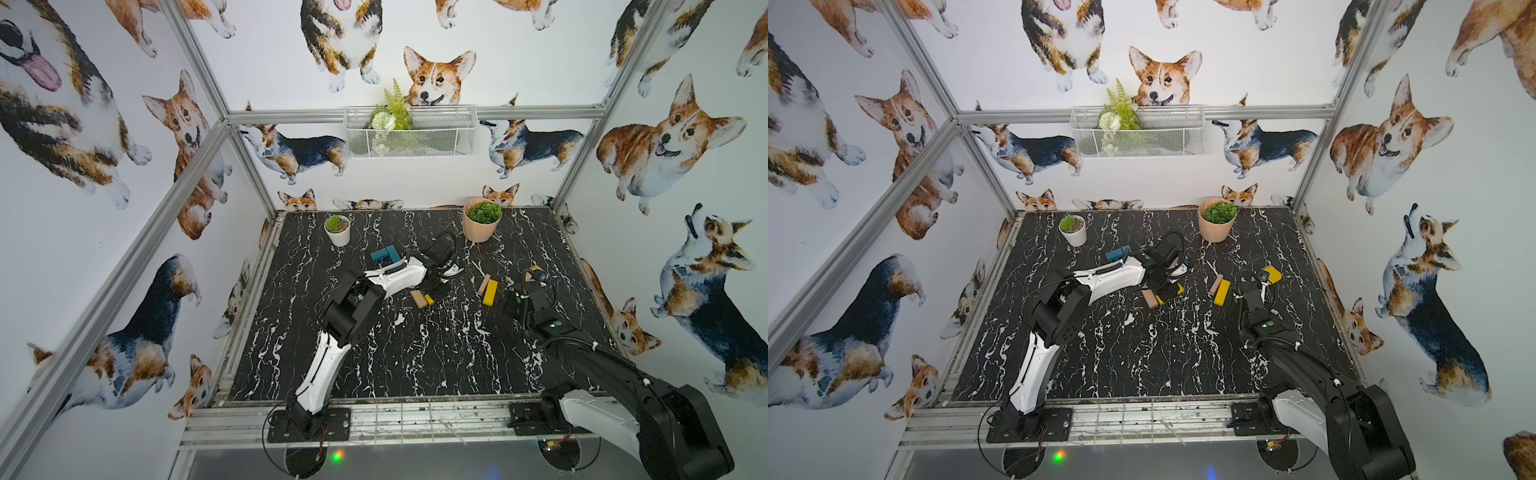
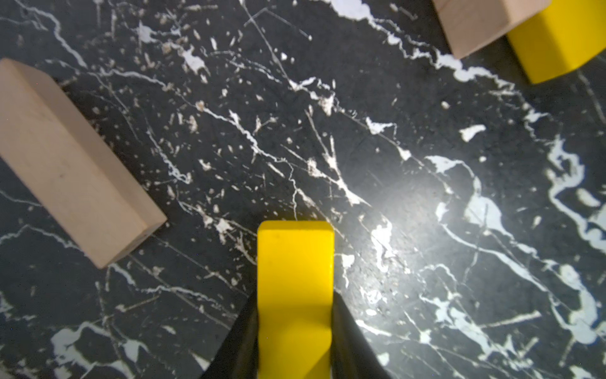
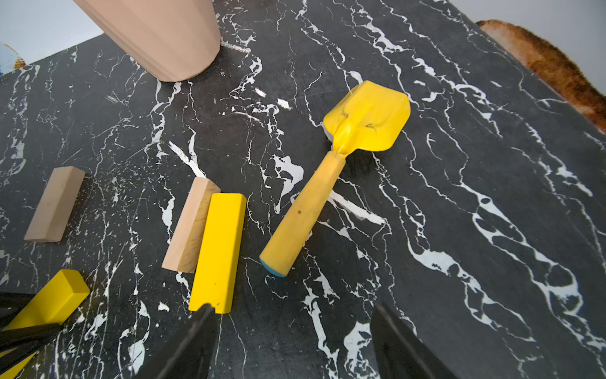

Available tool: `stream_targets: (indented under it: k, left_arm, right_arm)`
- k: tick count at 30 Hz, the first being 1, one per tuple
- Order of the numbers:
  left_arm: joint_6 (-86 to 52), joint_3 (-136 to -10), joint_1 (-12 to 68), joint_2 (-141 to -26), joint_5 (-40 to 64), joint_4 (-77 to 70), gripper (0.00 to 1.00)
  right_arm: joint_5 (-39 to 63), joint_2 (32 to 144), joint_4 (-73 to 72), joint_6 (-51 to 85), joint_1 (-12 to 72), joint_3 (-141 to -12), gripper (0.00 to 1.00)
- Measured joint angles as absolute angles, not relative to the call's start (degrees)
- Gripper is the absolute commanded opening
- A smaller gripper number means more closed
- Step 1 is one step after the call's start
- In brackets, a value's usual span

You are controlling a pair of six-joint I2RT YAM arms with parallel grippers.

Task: Assemble a giraffe with building blocks
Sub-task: Assemble the building block at the center of the board.

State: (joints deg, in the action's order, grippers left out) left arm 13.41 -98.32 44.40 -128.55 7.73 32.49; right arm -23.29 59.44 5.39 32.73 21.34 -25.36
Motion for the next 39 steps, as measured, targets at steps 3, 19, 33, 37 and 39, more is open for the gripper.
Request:
stream_targets:
  k: [3,19,33,37,39]
  left_arm:
    - [14.13,-98.32,44.4,-128.55,7.77,32.49,0.29]
    - [18.28,-99.2,44.38,-128.66,10.11,34.76,0.28]
    - [19.07,-99.15,43.57,-128.57,10.24,35.42,0.49]
    - [18.63,-99.85,43.57,-128.68,9.85,35.92,0.57]
    - [18.22,-99.98,43.59,-128.66,9.56,35.83,0.65]
  right_arm:
    - [-23.29,59.44,5.39,32.73,21.34,-25.36,0.77]
    - [-23.31,59.31,5.39,32.71,21.34,-25.36,0.77]
    - [-23.29,59.2,5.39,32.71,21.34,-25.36,0.77]
    - [-23.29,59.2,5.39,32.69,21.34,-25.36,0.77]
    - [-23.27,59.22,5.37,32.69,21.34,-25.34,0.77]
